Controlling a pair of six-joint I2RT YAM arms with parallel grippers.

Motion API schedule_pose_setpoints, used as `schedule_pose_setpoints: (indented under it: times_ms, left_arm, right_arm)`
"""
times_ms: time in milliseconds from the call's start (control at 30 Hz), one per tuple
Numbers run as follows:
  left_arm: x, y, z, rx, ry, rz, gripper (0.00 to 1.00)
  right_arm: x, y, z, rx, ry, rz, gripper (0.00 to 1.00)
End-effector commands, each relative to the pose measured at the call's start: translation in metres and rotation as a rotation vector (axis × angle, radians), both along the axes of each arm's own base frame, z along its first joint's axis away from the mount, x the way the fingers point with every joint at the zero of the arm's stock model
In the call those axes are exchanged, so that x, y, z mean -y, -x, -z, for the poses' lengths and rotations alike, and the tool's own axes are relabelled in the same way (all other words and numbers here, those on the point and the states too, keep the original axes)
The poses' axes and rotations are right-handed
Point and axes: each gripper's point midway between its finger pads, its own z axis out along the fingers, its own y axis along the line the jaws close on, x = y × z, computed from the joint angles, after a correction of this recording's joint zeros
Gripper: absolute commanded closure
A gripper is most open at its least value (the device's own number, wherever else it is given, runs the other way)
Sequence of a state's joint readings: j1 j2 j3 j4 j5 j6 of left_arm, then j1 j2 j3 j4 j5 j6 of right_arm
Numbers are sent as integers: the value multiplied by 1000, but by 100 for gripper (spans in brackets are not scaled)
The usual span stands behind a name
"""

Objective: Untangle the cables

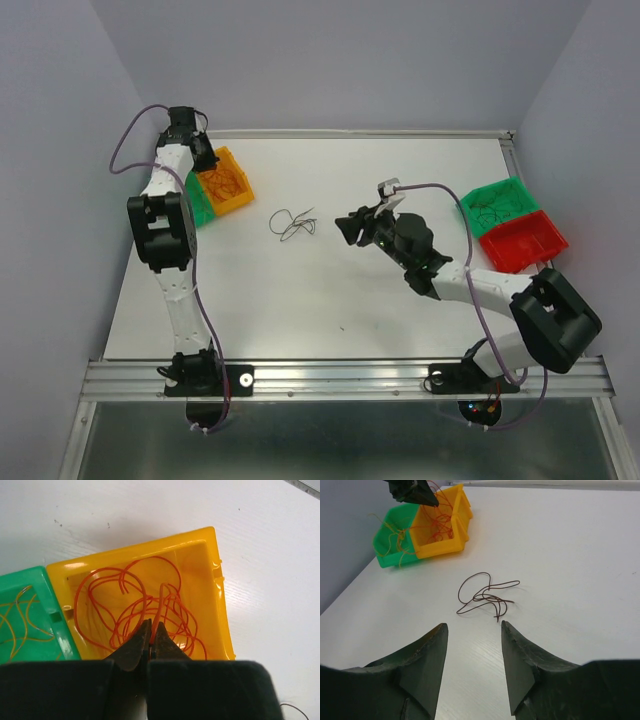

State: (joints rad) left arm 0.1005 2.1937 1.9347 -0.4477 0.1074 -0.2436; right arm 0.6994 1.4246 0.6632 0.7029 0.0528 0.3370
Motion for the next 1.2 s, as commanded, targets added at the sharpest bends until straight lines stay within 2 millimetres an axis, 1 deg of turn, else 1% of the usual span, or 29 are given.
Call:
schedule_pose_setpoints:
  times_ms: [0,33,67,233,367,400,467,500,533,600,633,700,733,767,833,867,900,933,967,1033,1067,1100,1167]
  left_arm:
    - [-3,-15,-18,40,19,-46,100]
    - [-2,-19,-19,48,18,-46,100]
    - [-1,-22,-13,41,7,-49,100]
    - [2,-27,1,34,-29,-60,100]
    - [-1,-28,12,27,-50,-65,100]
    - [-6,-28,13,24,-73,-85,100]
    - [-9,-27,14,30,-93,-85,100]
    - [-8,-26,14,30,-95,-79,100]
    - [-6,-25,10,36,-94,-59,95]
    - [-5,-22,3,45,-99,-43,87]
    - [-4,-15,-3,54,-103,-40,82]
    - [-4,-13,-16,100,-108,-28,74]
    - [-4,-10,-21,110,-112,-25,70]
    - [3,-5,-28,131,-93,1,68]
    - [8,2,-39,151,-87,37,64]
    - [9,4,-43,160,-86,48,63]
    - [11,6,-45,163,-89,63,61]
    - [11,9,-51,173,-99,75,58]
    - [14,10,-56,187,-97,94,57]
    - [18,15,-63,199,-103,125,52]
    - [20,16,-66,207,-97,137,50]
    - [21,16,-68,212,-96,143,49]
    - [26,18,-75,226,-92,167,45]
  right_arm:
    - [8,4,-18,50,-38,5,48]
    - [8,5,-18,51,-37,7,48]
    - [10,5,-17,51,-35,11,48]
    - [14,9,-16,53,-32,17,48]
    - [16,10,-16,53,-32,19,48]
    - [15,10,-14,49,-32,17,48]
    - [15,10,-13,48,-28,17,48]
    - [13,9,-8,39,-21,13,48]
    - [11,8,-10,40,-22,8,48]
    - [5,6,-2,23,-5,-13,46]
    - [0,3,-5,24,-7,-23,43]
    - [-6,0,3,-2,19,-42,38]
    - [-9,-5,14,-23,40,-41,37]
    - [-13,-9,11,-20,39,-41,34]
    - [-23,-22,18,-36,58,-41,33]
    - [-27,-19,33,-67,80,-69,32]
    - [-37,-26,24,-56,67,-87,29]
    - [-42,-30,43,-91,91,-96,27]
    - [-52,-36,36,-82,81,-116,19]
    - [-60,-43,43,-89,87,-126,13]
    - [-64,-47,57,-105,109,-132,11]
    - [-68,-49,61,-101,123,-149,5]
    - [-76,-58,70,-81,165,-170,1]
